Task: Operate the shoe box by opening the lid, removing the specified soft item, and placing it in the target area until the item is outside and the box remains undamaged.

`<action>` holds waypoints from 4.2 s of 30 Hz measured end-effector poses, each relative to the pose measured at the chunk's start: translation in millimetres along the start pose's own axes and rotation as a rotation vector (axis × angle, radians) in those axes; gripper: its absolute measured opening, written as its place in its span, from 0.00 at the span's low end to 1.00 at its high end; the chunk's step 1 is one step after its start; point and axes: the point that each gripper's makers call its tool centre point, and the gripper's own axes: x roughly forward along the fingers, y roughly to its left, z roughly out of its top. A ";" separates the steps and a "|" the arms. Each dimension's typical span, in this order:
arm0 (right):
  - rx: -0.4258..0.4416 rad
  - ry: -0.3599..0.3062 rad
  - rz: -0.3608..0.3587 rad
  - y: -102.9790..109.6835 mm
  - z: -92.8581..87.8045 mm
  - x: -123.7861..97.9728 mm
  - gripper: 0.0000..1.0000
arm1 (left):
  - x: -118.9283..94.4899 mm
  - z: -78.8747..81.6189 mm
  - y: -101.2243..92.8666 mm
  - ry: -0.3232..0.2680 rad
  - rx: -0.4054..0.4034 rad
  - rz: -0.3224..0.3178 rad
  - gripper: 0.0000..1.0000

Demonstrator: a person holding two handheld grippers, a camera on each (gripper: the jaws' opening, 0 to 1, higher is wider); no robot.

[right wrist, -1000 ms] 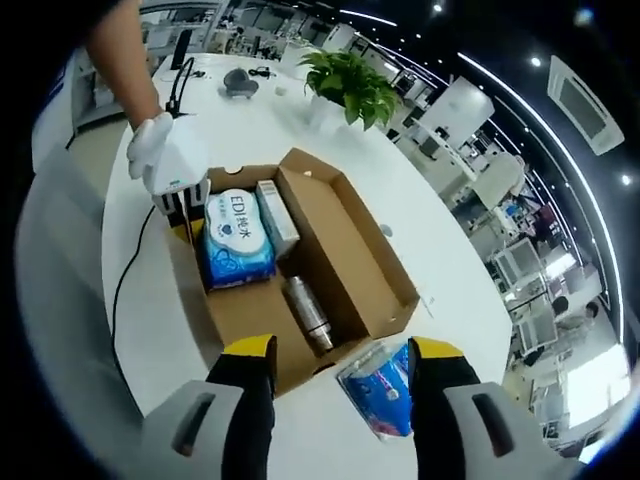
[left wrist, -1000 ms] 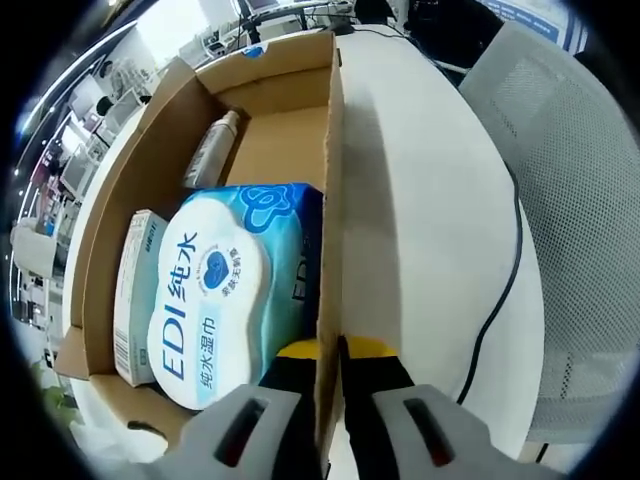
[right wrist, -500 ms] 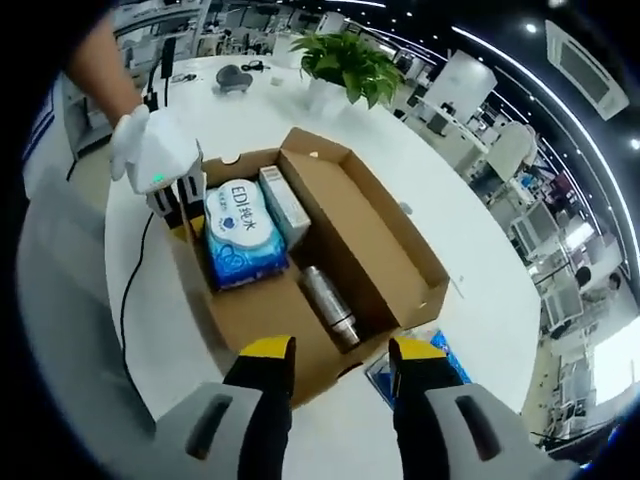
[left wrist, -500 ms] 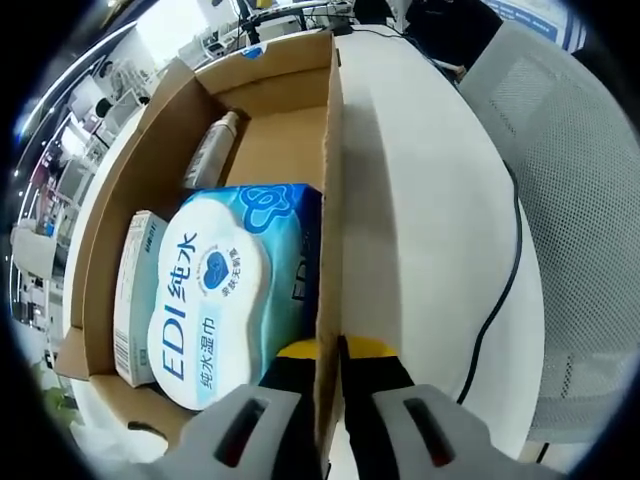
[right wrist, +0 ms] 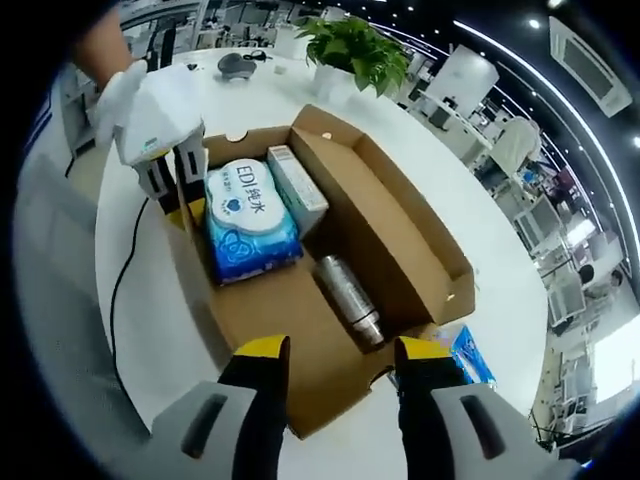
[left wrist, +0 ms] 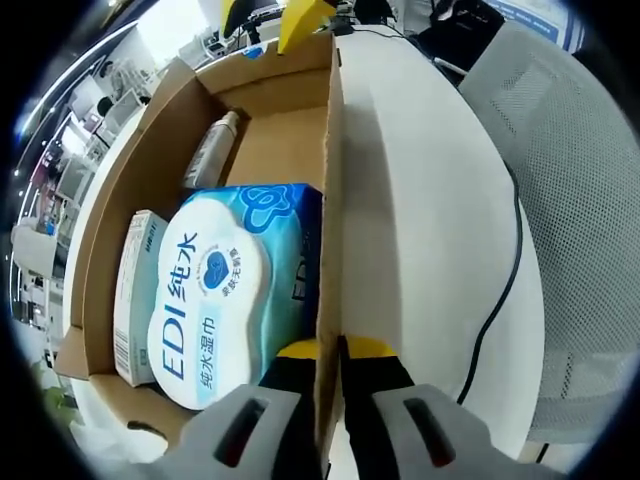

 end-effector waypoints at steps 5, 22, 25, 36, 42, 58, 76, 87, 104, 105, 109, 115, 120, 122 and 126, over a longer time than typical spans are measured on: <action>-0.027 -0.007 -0.026 -11.6 4.2 5.7 0.41 | 0.2 -0.9 -1.4 0.001 -0.001 -0.001 0.02; -0.143 0.044 0.010 -12.0 -5.2 48.2 0.37 | 0.9 -1.6 -3.9 0.005 -0.016 -0.001 0.02; -0.147 0.052 0.018 -12.6 -4.4 53.5 0.38 | 0.9 -1.1 -4.0 0.007 -0.019 -0.003 0.02; -0.183 0.121 0.060 -14.0 -13.2 78.1 0.28 | 0.9 0.0 -3.7 0.005 -0.015 -0.004 0.02; -0.195 0.163 0.076 -16.2 -18.5 91.6 0.28 | 0.8 0.3 -3.8 0.006 -0.015 -0.004 0.02; -0.195 0.199 0.141 -12.3 -21.0 103.5 0.18 | 0.6 0.9 -2.2 0.006 -0.016 -0.003 0.02; 0.178 0.339 0.313 31.1 -39.3 90.1 0.18 | 0.7 1.0 -2.2 0.006 -0.013 -0.002 0.02; 0.258 0.391 0.333 42.0 -38.1 92.0 0.25 | 0.0 0.5 -1.8 0.005 -0.013 -0.003 0.02; 0.227 0.488 0.370 42.6 -39.2 92.8 0.26 | 0.1 0.2 -1.7 0.005 -0.014 -0.003 0.02; 0.229 0.495 0.368 43.0 -39.0 93.1 0.26 | 0.1 0.3 -1.8 0.005 -0.014 -0.003 0.02; 0.254 0.503 0.355 43.0 -41.0 92.0 0.26 | 0.5 0.7 -1.9 0.005 -0.015 -0.003 0.02; 0.262 0.468 0.333 43.9 -42.0 90.1 0.25 | 0.4 1.2 -2.6 0.005 -0.015 -0.003 0.02; 0.285 0.451 0.303 40.4 -39.0 84.8 0.17 | 0.2 1.1 -2.6 0.006 -0.016 -0.003 0.02; 0.269 0.456 0.298 42.8 -41.6 86.3 0.17 | 0.2 1.0 -2.3 0.005 -0.016 -0.002 0.02; 0.299 0.448 0.278 40.2 -36.8 82.5 0.17 | -0.1 0.9 -2.3 0.006 -0.017 -0.002 0.02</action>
